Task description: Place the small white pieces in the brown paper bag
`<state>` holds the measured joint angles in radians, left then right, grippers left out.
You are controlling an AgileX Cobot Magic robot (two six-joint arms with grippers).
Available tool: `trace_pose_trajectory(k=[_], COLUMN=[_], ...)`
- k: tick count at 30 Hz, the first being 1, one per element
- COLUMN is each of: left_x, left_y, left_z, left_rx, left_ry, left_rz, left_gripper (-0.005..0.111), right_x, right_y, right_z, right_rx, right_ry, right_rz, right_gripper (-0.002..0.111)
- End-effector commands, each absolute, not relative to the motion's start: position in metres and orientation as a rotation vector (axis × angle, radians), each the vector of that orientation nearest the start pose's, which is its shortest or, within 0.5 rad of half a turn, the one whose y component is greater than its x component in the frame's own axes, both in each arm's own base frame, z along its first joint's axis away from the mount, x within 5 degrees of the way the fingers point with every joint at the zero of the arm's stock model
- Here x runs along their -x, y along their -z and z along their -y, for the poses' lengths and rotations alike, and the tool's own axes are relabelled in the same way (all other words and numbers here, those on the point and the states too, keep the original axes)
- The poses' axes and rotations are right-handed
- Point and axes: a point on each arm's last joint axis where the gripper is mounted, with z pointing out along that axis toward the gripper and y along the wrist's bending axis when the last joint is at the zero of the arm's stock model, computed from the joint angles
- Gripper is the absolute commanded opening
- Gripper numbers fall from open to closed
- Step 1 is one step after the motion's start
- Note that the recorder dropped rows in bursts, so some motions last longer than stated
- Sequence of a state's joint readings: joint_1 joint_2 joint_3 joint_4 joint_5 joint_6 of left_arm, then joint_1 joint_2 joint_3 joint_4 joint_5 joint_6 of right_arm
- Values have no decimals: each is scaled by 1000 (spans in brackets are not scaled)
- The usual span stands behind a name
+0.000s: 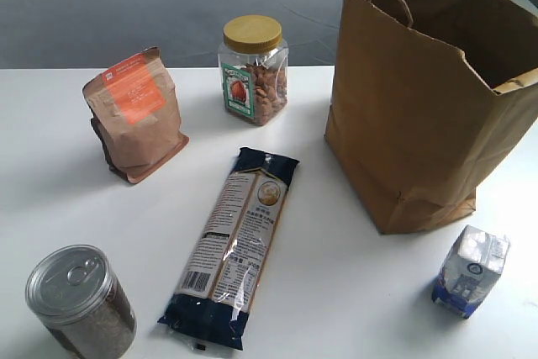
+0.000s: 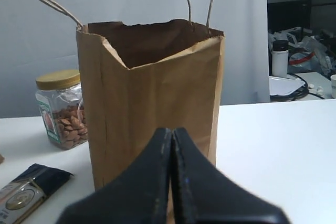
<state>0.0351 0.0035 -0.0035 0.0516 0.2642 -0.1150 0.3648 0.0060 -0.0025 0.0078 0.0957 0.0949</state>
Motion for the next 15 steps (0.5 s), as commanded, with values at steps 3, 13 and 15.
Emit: trace_pose_trajectory(k=[3, 13, 15], left_x=[-55, -55, -55], left_y=[-189, -189, -189], left_z=[-3, -3, -3], left_rx=[102, 102, 102], left_ry=[26, 26, 26], left_rz=[-1742, -1742, -1742], left_gripper=[0, 0, 0], right_x=[-53, -52, -52], right_y=[-203, -202, -202], right_z=[-21, -21, -21], right_rx=[252, 260, 260], right_ry=[-326, -323, -323], right_rz=[-1581, -1595, -1595], right_gripper=[0, 0, 0])
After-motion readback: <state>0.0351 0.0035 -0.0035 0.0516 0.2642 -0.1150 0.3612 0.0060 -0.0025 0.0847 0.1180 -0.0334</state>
